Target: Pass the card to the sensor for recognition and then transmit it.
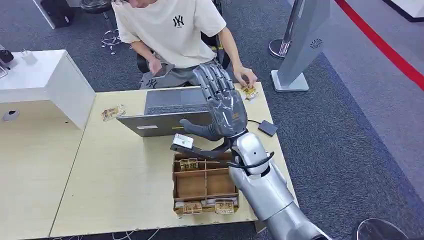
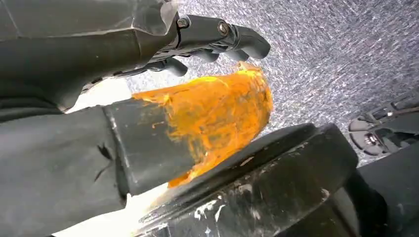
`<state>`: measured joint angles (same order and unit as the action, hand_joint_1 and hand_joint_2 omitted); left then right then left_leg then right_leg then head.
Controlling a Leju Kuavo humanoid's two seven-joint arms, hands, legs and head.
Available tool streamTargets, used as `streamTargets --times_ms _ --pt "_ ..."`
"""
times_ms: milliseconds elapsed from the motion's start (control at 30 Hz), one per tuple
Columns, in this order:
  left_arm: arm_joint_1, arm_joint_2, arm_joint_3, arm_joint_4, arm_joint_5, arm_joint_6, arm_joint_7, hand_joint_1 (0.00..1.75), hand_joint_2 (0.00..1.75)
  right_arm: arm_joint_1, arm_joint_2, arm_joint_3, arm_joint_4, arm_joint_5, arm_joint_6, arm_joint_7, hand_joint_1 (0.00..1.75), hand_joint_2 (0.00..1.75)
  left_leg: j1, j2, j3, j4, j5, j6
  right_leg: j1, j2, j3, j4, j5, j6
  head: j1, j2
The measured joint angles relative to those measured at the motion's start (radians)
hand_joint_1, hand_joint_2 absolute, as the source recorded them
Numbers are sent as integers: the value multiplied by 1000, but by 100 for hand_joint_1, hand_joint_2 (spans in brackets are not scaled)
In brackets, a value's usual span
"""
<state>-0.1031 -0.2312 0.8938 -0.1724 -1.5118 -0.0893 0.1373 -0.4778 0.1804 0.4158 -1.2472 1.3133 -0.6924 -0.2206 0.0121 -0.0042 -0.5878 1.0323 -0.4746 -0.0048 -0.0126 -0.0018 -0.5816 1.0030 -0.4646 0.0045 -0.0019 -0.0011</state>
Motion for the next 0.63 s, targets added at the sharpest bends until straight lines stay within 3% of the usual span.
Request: streamTargets --times_ms 133,233,400,533,633 --pt "4 0 0 0 13 1 -1 0 0 60 3 -14 -96 -174 2 -57 0 0 0 0 0 0 0 0 0 1 0 0 0 0 0 0" --pt "8 1 1 0 37 6 -3 0 0 126 -9 3 -210 -511 83 -79 0 0 0 0 0 0 0 0 0 0 0 0 0 0 0 0" --pt "11 5 8 0 67 9 -14 0 0 239 -43 13 -374 -915 342 -187 0 0 0 0 0 0 -1 0 0 0 -1 0 -1 0 0 0" --pt "13 6 12 0 76 10 -23 0 0 318 -69 1 -462 -1106 529 -265 0 0 0 0 0 0 -2 -1 0 0 -1 0 -1 0 0 0" --pt "14 8 12 0 78 11 -24 0 0 372 -84 -29 -505 -1246 717 -308 0 0 0 0 0 0 -2 -1 0 0 -1 0 -1 0 0 0"
